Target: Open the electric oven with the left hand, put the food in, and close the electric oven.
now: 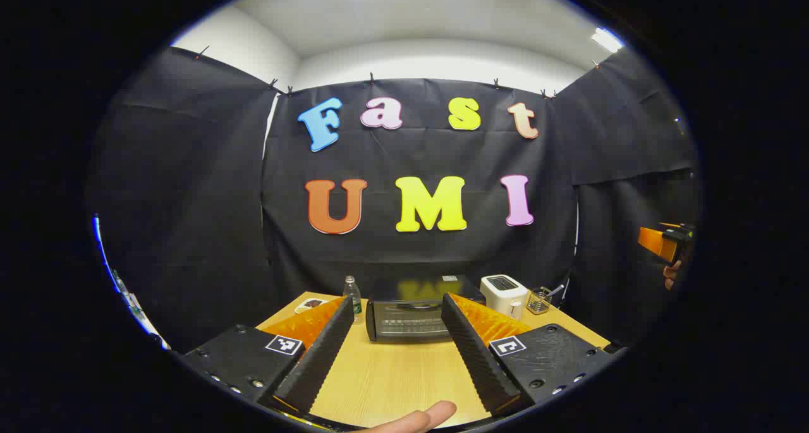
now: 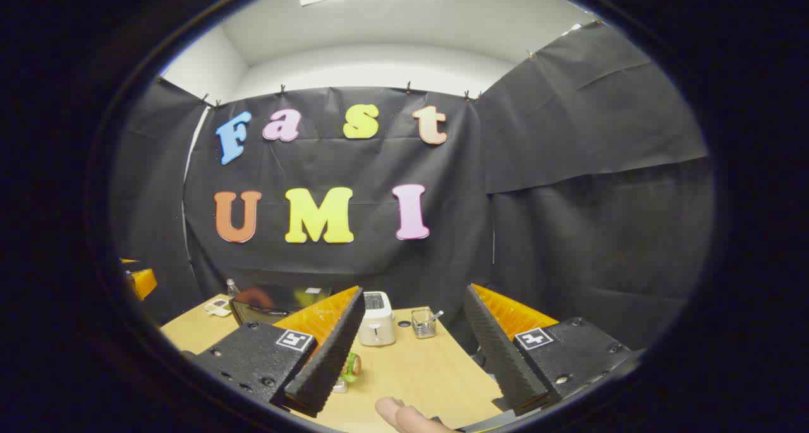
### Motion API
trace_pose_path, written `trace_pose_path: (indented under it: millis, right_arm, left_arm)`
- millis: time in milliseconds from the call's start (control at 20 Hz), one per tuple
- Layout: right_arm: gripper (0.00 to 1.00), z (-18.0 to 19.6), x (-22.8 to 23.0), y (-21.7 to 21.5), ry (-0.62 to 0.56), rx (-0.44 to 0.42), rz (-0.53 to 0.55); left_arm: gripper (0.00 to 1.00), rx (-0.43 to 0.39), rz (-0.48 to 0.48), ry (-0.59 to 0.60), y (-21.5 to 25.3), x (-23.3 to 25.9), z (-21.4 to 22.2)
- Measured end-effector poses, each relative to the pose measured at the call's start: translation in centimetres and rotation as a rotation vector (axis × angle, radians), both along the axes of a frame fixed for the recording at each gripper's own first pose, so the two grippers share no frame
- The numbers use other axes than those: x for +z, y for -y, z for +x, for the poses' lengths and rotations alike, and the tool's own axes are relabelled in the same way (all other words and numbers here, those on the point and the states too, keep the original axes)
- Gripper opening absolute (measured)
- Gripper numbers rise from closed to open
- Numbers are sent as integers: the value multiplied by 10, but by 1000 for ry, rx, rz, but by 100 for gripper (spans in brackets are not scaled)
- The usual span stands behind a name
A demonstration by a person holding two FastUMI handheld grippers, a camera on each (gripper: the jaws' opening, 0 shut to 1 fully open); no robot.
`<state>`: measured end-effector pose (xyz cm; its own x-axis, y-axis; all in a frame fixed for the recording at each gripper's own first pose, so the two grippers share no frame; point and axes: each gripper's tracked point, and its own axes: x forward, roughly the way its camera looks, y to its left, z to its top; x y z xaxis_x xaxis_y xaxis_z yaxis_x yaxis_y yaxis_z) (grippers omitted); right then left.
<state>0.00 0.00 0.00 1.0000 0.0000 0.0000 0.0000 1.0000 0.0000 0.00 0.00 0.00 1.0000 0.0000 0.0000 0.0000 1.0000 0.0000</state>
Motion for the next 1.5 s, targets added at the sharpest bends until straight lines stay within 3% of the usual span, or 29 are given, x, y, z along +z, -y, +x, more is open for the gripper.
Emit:
trace_pose_path:
  millis: [50, 150, 200, 650, 700, 750, 850, 900, 950, 1000, 1350, 1400, 1450, 1500]
  right_arm:
    - [100, -2, 1, 0, 7, -4, -6]
    - [100, -4, -2, -3, 10, -4, -17]
    - [91, -5, -2, -5, 9, 0, -19]
    - [91, -2, -5, -2, 16, 4, -26]
    - [91, 2, -7, -3, 15, 6, -24]
    - [91, 6, -6, -4, 12, 10, -22]
    - [91, 14, -7, -6, 3, 14, -23]
    - [100, 18, -6, -10, 5, 24, -29]
    - [100, 21, -4, -13, 6, 34, -31]
    - [91, 26, -3, -14, 9, 37, -30]
    - [91, 53, 4, -16, 34, 45, -35]
    - [100, 57, 3, -16, 37, 47, -43]
    - [91, 61, 2, -15, 37, 43, -54]
    - [91, 65, 0, -14, 37, 42, -60]
  left_arm:
    - [92, -7, 11, 4, 1, 1, -2]
    - [92, -36, -4, -6, 9, -2, -4]
    - [92, -45, -7, -8, 13, -2, -6]
    - [92, -37, -10, -16, 15, -8, 17]
    - [96, -38, -11, -21, 15, -9, 23]
    - [92, -38, -12, -24, 15, -9, 30]
    - [92, -33, -12, -24, 15, -6, 47]
    - [92, -26, -15, -20, 15, -3, 57]
    - [92, -20, -21, -13, 15, -2, 67]
    - [92, -28, -26, -12, 18, -1, 79]
    - [92, -72, -29, -155, 40, -47, 191]
    - [92, -76, -25, -176, 42, -56, 208]
    - [92, -77, -17, -201, 43, -65, 224]
    - [92, -79, -10, -219, 45, -73, 238]
